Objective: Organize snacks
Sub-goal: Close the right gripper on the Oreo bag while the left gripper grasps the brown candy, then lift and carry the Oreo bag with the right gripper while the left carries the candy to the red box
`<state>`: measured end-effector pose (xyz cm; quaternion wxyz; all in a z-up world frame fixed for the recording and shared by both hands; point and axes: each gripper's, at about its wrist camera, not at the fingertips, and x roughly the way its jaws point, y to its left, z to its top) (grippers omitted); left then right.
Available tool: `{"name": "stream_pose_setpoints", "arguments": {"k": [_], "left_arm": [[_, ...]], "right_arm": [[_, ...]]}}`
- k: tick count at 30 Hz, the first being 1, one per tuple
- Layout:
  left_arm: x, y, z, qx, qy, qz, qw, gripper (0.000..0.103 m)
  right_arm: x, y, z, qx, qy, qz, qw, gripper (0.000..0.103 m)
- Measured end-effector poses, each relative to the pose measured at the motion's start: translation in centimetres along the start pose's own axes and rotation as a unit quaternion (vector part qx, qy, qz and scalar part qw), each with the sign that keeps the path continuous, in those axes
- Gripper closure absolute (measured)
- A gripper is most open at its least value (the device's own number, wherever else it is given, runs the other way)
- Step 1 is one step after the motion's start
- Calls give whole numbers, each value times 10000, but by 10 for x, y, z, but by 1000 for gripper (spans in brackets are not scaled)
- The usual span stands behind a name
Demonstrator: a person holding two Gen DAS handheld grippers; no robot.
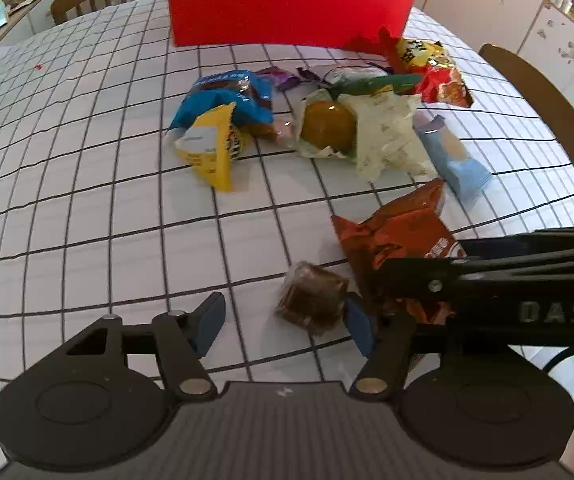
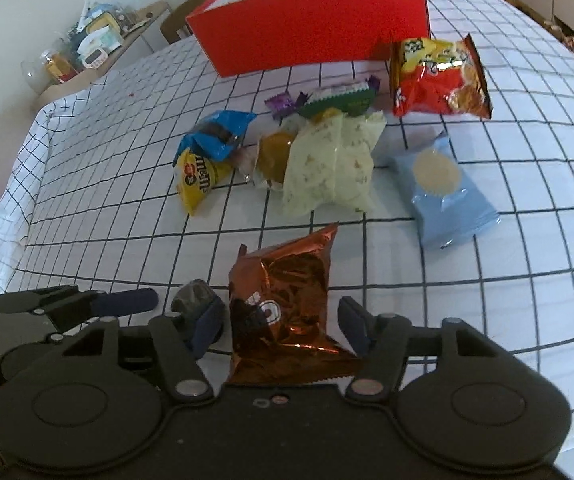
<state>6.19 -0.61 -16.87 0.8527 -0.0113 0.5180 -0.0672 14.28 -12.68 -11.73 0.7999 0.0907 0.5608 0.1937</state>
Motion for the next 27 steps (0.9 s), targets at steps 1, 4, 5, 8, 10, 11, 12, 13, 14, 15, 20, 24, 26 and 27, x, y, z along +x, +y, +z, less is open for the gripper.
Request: {"name": "stream_pose_setpoints", "arguments": {"k": [1,4,5,8,10,11,12,13,14,15,20,24,26,27], "left_arm": [[1,0,1,15,-8,-28,10000,41],[0,-2,2,93,-23,-41,9999,49],[0,-2,2,99,-30,-59,9999,53],[-1,-4,3,118,-40,-70,9999,67],[-1,-4,2,90,-41,-50,9999,67],[-1,-5,2,94,-46,-32,9999,67],[-1,-5,2,85,-42,-17,10000,67],[-1,-5,1,68,-31,-7,10000,67],[-1,-5,1,37,-14,-2,10000,68],[-2,-4,2,2,4,-2,10000,68],[-7,-1,3,-170,19,50,9998,68],[-18,2,7,-293,-60,125,9995,68],[-23,4,11,-374,-81,132,9992,68],[-27,5,13,-412,-96,125,9990,68]], "right_arm": [[1,0,0,19,23,7,10000,47],[4,-3,0,140,74,46,9999,52],[3,-3,-1,160,69,47,9998,53],[3,-3,0,175,70,55,9998,56],[2,-2,-1,184,89,70,9998,58],[2,-3,-2,192,92,73,9997,59],[1,-3,-2,214,79,66,9997,59],[0,-3,-3,216,70,42,9997,59],[0,-3,-4,210,58,29,9998,60],[-1,-2,-3,209,46,24,9998,60],[-9,-1,-1,221,-24,-13,9998,60],[-19,0,5,207,-120,-20,9997,60],[-24,3,9,177,-175,-23,9997,60],[-27,4,12,153,-202,-39,9997,60]]}}
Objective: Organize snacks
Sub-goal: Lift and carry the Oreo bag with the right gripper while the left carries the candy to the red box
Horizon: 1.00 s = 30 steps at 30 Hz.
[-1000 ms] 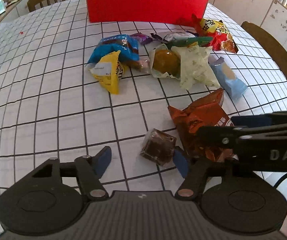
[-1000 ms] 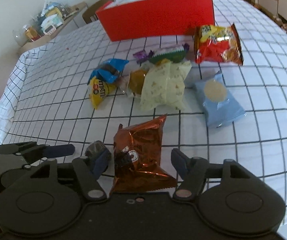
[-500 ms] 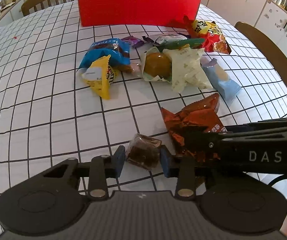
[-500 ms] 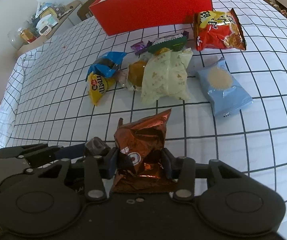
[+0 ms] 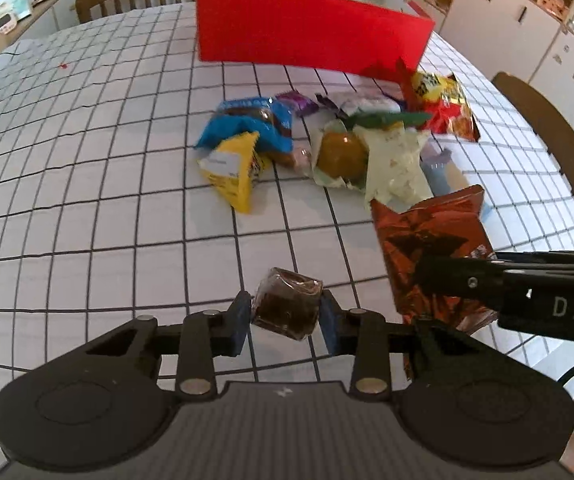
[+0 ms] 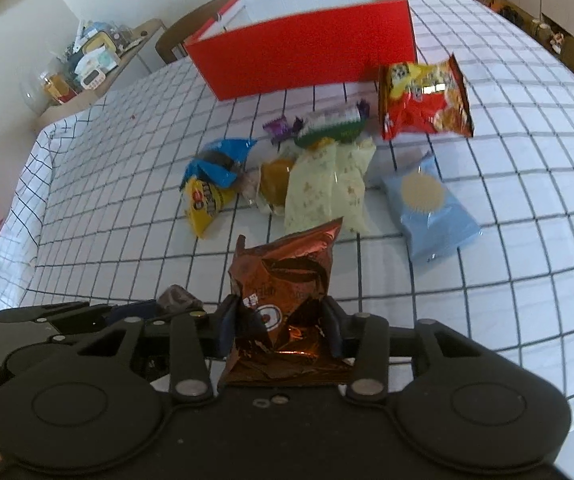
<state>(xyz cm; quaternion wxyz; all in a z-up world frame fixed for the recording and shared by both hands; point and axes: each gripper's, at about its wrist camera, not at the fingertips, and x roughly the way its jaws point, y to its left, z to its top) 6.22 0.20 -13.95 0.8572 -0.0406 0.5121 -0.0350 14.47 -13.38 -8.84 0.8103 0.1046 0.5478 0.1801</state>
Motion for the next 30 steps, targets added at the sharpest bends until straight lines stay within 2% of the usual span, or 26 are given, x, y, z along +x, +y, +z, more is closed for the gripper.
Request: {"name": "stream_pose_setpoints", "arguments": {"k": [9,17,24,30], "left_arm": [[-37,0,33,-208,-321,-85,9992,68],[-63,-9,76,-143,-636,-89,9978,68],[-72,-18,117,-23,-829,-34,9965,68],[-68,-21,153,-15,-835,35,9965,68]], "right_arm": [[-24,4,30,-85,-287,-6,9996,60],[-43,7,67,-250,-573,24,9980,60],[-51,7,103,-405,-834,-81,9957,60],[-54,2,134,-379,-946,-62,9948,60]]}}
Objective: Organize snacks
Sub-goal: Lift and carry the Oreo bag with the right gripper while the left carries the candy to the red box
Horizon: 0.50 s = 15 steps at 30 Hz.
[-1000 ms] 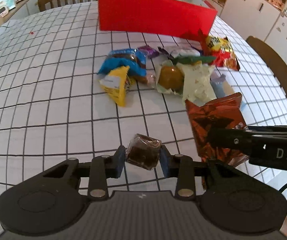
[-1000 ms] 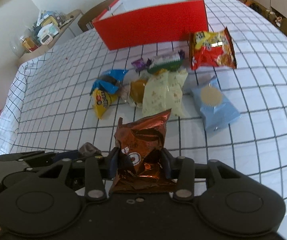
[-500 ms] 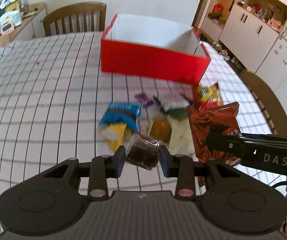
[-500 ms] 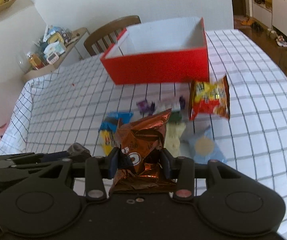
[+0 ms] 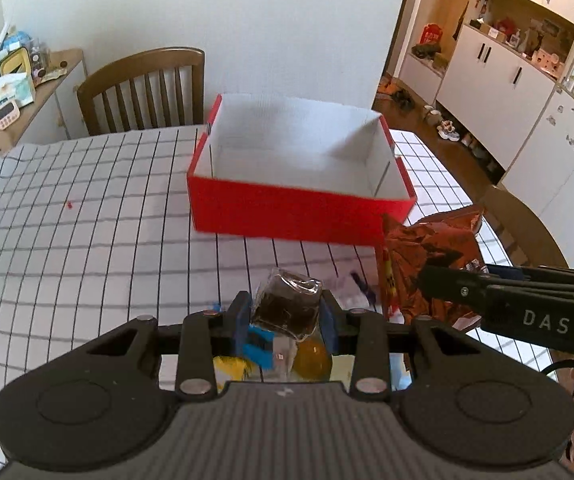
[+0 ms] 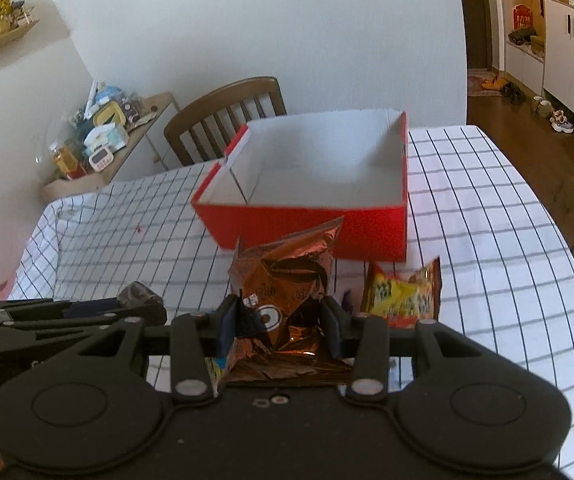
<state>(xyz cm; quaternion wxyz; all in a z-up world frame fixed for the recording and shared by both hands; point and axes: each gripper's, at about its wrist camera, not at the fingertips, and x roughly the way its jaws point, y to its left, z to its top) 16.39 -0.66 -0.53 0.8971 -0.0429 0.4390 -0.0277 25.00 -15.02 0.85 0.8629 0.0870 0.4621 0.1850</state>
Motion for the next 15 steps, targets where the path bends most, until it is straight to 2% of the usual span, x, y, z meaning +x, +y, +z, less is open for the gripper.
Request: {"name": "stream_pose_setpoints", "arguments": {"k": [15], "left_arm": [[36,-4,80,3,-132,317,9994,68]], "right_arm": [[34,-16,71,-140,-184,-167,9996,60]]}}
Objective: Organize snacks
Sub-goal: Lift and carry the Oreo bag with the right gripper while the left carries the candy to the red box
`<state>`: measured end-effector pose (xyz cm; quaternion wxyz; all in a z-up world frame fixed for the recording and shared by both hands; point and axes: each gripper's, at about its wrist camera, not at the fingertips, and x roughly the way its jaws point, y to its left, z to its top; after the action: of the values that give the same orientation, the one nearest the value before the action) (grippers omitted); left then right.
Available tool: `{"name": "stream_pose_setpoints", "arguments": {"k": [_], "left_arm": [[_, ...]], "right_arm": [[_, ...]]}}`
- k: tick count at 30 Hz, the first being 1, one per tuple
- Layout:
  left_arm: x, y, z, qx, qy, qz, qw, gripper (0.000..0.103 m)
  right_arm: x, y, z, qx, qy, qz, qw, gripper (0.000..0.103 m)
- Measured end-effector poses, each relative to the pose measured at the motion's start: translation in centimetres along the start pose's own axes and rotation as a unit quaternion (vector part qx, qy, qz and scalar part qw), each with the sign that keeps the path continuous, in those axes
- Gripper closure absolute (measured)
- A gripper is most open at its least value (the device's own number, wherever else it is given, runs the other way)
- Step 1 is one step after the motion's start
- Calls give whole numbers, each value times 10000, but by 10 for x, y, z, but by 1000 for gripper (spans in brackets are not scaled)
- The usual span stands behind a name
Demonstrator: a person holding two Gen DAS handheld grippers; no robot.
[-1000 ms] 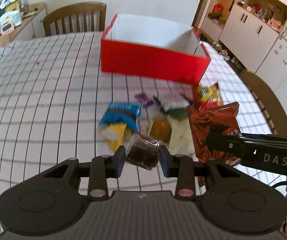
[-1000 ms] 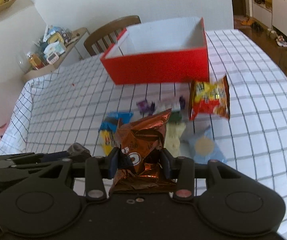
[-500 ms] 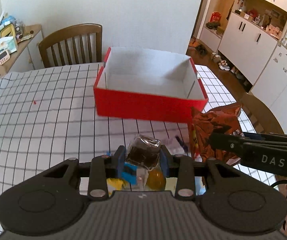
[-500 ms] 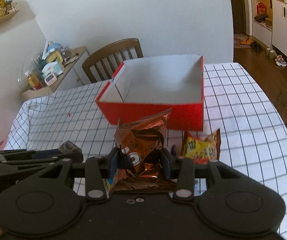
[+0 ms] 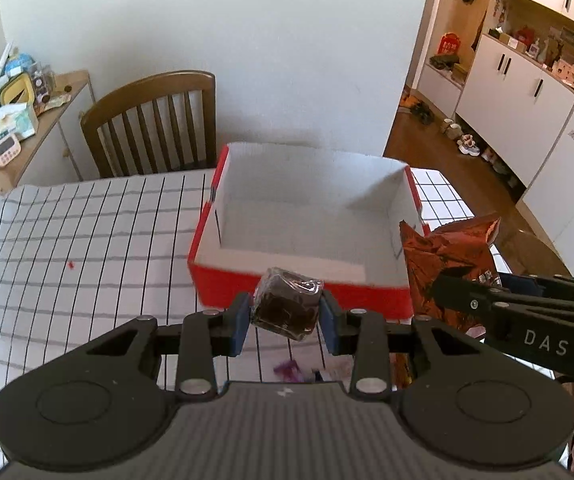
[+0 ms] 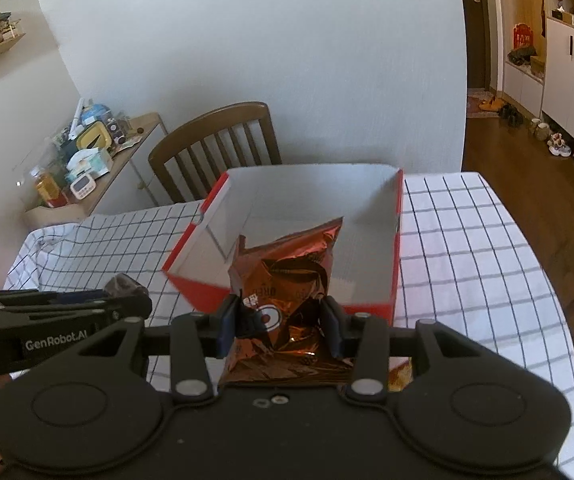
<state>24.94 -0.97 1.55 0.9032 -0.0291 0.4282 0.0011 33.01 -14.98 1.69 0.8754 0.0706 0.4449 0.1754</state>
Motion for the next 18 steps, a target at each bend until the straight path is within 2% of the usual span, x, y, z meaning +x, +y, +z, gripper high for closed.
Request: {"name": "stream_pose_setpoints", "arguments": {"k": [11,18], "left_arm": [[52,-4,42,51,164,274,9995,67],[91,-4,58,80,409,452,9981,67]], "right_arm": [[50,-16,35,-149,172,-102,9997,60],[88,-29,49,-156,371,-164,9991,60]]}}
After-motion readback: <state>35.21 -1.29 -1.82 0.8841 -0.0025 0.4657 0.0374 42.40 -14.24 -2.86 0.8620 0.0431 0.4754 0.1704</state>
